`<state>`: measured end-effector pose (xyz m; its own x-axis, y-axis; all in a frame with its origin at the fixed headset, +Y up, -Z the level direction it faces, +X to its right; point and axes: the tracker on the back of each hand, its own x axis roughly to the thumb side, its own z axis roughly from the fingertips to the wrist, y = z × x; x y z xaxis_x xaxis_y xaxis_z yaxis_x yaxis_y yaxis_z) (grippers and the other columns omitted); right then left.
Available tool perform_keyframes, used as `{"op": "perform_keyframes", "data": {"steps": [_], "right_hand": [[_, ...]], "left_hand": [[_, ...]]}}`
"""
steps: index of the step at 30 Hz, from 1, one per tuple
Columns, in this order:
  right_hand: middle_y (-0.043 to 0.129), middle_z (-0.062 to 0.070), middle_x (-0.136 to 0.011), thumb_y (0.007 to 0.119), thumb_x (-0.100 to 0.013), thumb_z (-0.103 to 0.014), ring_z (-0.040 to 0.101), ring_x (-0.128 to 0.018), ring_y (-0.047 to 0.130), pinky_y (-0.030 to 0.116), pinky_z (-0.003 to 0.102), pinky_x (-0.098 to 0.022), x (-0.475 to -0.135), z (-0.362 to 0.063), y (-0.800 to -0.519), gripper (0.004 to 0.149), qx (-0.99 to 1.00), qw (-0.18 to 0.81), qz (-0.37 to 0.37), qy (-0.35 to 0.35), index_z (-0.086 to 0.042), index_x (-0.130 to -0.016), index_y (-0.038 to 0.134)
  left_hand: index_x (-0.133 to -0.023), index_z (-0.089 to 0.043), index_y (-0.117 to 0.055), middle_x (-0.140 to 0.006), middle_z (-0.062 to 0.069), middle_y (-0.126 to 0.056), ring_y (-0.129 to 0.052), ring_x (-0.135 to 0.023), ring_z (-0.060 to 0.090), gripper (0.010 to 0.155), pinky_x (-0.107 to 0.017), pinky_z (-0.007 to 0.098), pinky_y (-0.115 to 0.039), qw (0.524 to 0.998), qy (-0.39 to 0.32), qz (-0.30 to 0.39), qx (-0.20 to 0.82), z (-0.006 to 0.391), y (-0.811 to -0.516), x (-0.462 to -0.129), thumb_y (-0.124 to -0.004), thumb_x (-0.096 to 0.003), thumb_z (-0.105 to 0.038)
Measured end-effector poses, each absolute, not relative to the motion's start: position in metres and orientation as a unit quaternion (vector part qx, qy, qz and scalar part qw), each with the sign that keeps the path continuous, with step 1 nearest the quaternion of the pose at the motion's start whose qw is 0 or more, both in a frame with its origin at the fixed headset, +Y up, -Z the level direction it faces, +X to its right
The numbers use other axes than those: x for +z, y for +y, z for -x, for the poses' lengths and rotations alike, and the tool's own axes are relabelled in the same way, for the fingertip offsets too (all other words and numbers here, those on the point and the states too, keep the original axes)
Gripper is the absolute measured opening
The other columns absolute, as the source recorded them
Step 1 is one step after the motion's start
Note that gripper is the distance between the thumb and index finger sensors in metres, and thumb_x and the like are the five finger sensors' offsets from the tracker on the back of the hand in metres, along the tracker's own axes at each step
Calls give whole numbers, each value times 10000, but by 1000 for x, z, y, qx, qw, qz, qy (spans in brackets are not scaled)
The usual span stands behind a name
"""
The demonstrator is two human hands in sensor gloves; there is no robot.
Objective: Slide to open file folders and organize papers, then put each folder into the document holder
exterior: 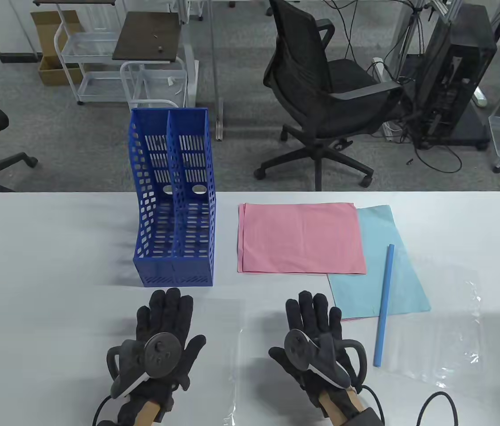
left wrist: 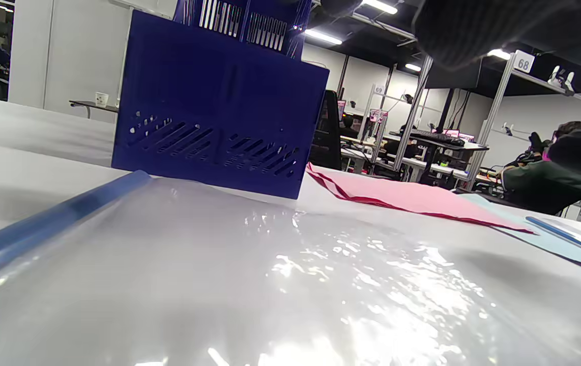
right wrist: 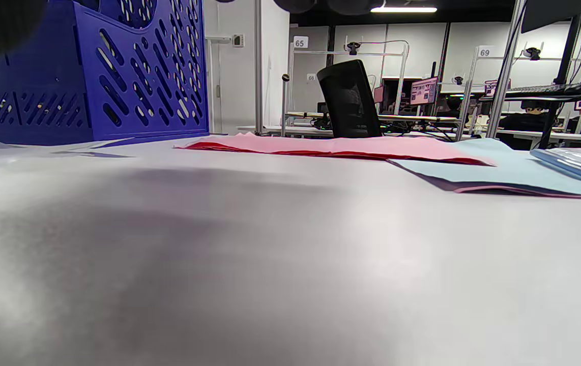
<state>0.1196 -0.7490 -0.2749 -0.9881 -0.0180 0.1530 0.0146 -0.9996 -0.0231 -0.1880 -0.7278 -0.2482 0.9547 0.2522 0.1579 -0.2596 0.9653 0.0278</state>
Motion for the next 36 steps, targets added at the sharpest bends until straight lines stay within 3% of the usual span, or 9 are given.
{"op": "perform_keyframes", "data": {"steps": [12,22,28,32,36], "right_hand": [[184,62,-1167,654,-282,-755,412,-1086,262,315,616,-766,-276,-125,-743,995,-997,-5,70,14,-281,-1036,210],[200,68,-1168,656,-287,-750,419,-1083,274,322,620,-763,-277,-128,-742,989,-998,-13,67,7,-275,-1039,222],[205,71,-1168,655,-290,-748,421,-1084,278,327,626,-760,-277,-128,-742,986,-998,-12,67,4,-274,-1040,227],[208,74,-1168,655,-291,-747,424,-1082,284,330,629,-758,-278,-128,-743,983,-998,-11,67,-1,-272,-1042,234],[209,75,-1168,654,-293,-746,426,-1081,285,331,629,-758,-278,-126,-744,980,-998,-5,69,-5,-272,-1042,238]], "left_hand": [[-1147,-314,-404,-1236,-14,-377,-356,-1170,302,822,-813,590,-374,988,-71,-29,135,188,-728,-250,-742,-454,-598],[-1142,-326,-448,-1233,-24,-450,-464,-1176,288,812,-814,593,-482,992,6,-28,121,212,-728,-262,-766,-447,-601],[-1121,-243,-534,-1175,58,-584,-634,-1083,360,812,-760,560,-627,990,110,31,87,241,-744,-272,-813,-436,-578],[-1089,-189,-594,-1113,113,-643,-702,-994,393,799,-709,524,-689,971,183,132,73,254,-757,-281,-837,-430,-569],[-1019,-206,-729,-1028,92,-758,-804,-890,358,707,-638,478,-753,970,190,146,30,250,-764,-288,-847,-422,-568]]}}
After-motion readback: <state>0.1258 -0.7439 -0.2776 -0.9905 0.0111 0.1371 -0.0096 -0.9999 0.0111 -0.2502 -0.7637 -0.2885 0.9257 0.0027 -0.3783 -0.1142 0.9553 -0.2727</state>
